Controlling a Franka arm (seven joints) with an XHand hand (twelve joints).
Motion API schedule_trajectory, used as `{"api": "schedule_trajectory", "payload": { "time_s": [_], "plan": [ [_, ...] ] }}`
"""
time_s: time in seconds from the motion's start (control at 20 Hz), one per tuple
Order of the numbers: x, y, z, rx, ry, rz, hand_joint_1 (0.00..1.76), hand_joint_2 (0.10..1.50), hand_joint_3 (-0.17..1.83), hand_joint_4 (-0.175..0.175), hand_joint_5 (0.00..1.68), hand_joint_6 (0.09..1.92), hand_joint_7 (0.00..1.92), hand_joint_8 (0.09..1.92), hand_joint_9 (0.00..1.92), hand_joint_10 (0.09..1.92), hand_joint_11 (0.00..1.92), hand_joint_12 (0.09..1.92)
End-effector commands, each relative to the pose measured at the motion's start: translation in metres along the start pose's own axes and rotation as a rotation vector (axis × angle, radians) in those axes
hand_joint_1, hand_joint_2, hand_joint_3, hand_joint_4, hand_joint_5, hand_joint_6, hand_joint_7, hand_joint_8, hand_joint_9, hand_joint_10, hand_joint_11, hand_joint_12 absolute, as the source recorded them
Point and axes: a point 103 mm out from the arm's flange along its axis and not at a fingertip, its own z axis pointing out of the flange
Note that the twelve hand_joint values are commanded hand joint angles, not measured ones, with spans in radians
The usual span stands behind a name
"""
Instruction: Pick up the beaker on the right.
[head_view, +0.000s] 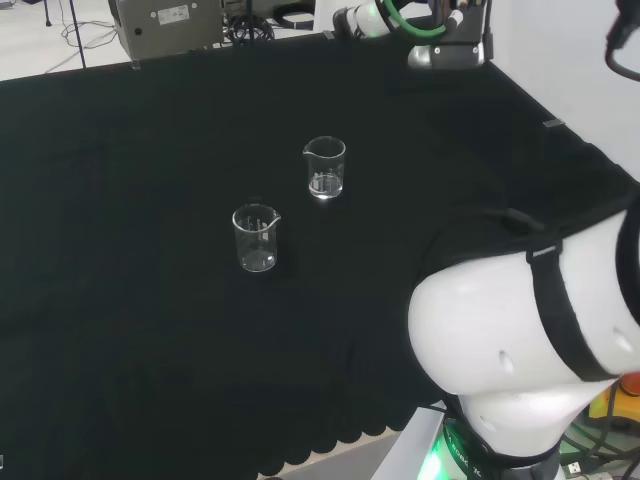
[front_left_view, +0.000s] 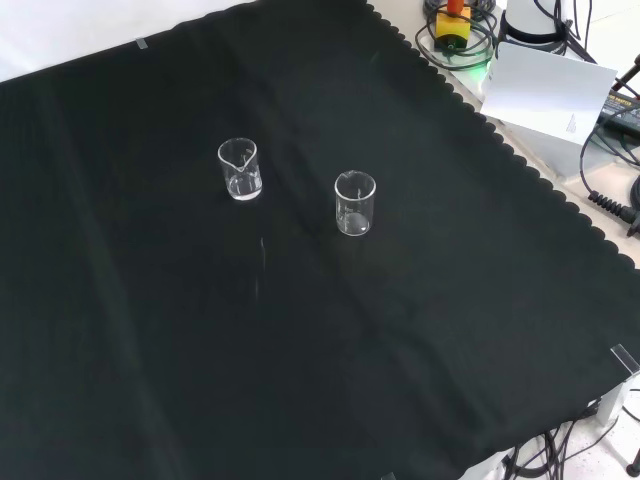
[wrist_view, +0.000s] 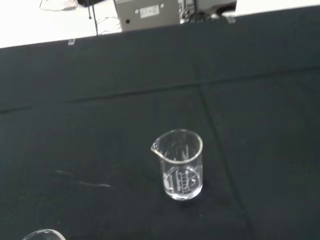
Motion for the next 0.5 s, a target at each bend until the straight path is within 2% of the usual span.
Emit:
{"api": "schedule_trajectory", "payload": {
  "time_s": [0.05, 0.25, 0.5],
  "plan": [
    [-0.014, 0.087, 0.056, 0.030, 0.093, -0.055, 0.59, 0.97, 0.32, -0.047, 0.41, 0.09, 0.23, 0.73, 0.39, 0.72, 0.09, 1.41],
    [-0.019, 0.123, 0.075, 0.056, 0.121, -0.073, 0.54, 0.96, 0.33, -0.047, 0.41, 0.09, 0.23, 0.73, 0.38, 0.72, 0.09, 1.41],
    [-0.024, 0.149, 0.102, 0.078, 0.158, -0.100, 0.55, 0.93, 0.36, -0.046, 0.40, 0.09, 0.22, 0.73, 0.36, 0.72, 0.08, 1.42]
  ]
}}
